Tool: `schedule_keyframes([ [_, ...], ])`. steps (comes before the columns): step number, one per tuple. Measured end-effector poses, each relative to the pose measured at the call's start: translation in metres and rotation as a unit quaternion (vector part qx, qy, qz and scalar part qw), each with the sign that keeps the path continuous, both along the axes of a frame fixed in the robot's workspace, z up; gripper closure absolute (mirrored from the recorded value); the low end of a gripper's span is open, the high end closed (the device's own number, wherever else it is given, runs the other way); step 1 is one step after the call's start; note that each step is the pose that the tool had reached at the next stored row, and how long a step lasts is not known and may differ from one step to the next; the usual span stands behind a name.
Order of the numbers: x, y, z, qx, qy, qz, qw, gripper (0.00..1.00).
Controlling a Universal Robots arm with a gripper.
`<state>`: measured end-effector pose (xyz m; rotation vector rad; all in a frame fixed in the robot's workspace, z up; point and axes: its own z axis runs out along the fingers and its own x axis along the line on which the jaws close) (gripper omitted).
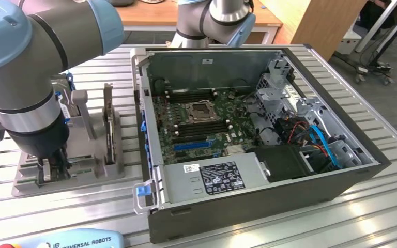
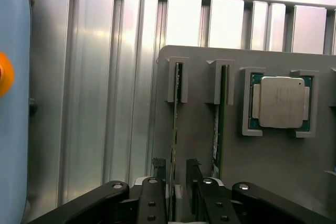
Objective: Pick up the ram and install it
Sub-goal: 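Pick up the ram and move it above insertion slot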
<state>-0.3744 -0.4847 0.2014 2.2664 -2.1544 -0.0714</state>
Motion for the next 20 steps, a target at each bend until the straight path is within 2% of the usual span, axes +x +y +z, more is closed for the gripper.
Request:
schedule_keyframes([
  [20,0.0056,-0.0004,-0.0012,-0.0001,0.0001,0.000,1.0000,0.70],
])
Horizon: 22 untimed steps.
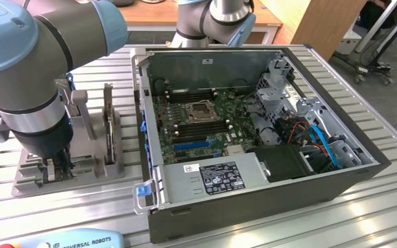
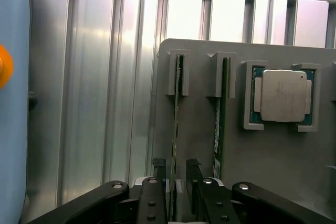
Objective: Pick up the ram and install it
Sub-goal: 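Pick up the ram and move it above insertion slot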
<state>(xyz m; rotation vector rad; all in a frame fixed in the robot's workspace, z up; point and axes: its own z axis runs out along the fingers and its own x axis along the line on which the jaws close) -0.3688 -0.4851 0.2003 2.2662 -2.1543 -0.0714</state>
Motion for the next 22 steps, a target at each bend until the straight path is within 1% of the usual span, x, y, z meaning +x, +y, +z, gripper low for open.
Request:
schedule_keyframes([
  [3,-0.0001,-0.0011,0.0001,0.0000,0.0000,0.000,1.0000,0.70],
  [12,-0.0001,-0.0013,0.0000,0.0000,-0.0001,0.000,1.0000,0.70],
  [15,-0.0001,-0.0013,0.0000,0.0000,-0.0001,0.000,1.0000,0.71],
  [16,0.0000,-0.0013,0.0000,0.0000,0.0000,0.000,1.0000,0.78],
  [22,-0.0001,-0.0013,0.0000,0.0000,0.0000,0.000,1.0000,0.78],
])
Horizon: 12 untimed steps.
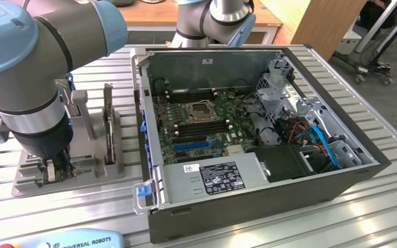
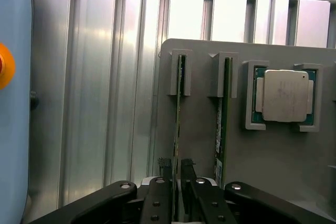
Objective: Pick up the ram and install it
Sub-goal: 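Pick up the ram and move it above insertion slot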
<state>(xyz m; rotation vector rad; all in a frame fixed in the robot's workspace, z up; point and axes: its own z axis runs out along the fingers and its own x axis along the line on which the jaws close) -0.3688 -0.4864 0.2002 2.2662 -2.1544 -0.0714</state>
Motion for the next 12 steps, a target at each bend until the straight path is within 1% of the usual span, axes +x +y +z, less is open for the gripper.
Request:
schedule_keyframes([
  [2,0.0001,-0.0010,-0.0001,0.0000,-0.0001,0.000,1.0000,0.78],
  [12,0.0011,-0.0011,0.0000,0.0000,0.0000,0.000,1.0000,0.78],
])
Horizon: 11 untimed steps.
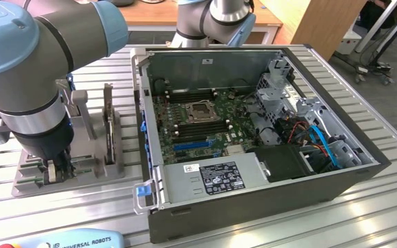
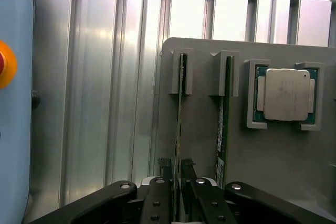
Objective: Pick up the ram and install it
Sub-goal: 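Pick up the ram and move it above insertion slot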
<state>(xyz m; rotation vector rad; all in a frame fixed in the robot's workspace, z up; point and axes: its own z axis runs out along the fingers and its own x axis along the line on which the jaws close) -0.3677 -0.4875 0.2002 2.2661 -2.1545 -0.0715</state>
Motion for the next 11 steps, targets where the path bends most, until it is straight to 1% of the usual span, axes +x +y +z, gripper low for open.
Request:
schedule_keyframes([
  [11,0.0001,0.0000,0.0010,0.0000,0.0000,0.000,1.0000,0.78],
])
